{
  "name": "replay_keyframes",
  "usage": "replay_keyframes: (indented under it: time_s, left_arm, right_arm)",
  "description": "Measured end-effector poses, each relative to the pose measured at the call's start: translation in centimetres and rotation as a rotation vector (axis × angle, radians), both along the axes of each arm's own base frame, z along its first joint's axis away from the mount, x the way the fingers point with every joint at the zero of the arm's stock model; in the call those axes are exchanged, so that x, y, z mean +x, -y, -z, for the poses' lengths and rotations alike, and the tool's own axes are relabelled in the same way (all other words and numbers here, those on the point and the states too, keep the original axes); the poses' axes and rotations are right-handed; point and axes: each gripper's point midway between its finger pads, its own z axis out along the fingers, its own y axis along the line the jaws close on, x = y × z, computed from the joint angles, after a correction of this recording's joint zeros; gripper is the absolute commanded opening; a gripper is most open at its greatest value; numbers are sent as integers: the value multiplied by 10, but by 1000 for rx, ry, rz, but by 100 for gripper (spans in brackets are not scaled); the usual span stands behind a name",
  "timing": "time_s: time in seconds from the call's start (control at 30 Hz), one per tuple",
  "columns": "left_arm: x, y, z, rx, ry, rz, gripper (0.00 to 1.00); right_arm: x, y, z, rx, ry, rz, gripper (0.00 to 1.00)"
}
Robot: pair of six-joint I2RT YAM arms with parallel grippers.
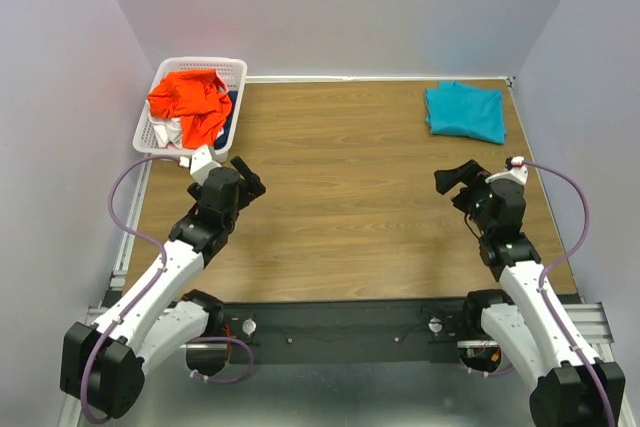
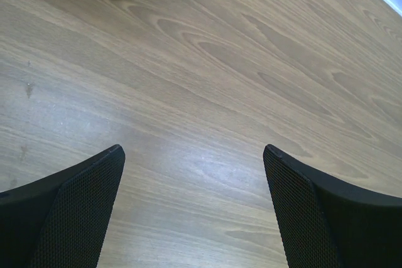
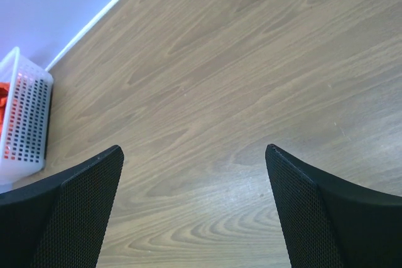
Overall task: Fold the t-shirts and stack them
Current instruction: Grab the tshirt from the pile
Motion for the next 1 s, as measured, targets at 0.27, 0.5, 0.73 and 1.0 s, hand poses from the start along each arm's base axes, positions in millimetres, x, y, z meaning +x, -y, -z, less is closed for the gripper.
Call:
replay_keyframes:
  time_s: [0.27,0.5,0.73,1.0]
  left_arm:
    - [39,-14,-35,15,22,-88,98]
    - [112,-74,-90,72,83,-243,98]
    - [199,-133,-106,140,53,-310,98]
    - [278,-170,-85,195,2,-319,98]
  right_arm:
    - [8,9,-21,9,41,65,100]
    - [14,20,-6,-18,-11,126,100]
    - [18,22,19,-35,-94,135,100]
    - [21,21,43,-61,-179,122,100]
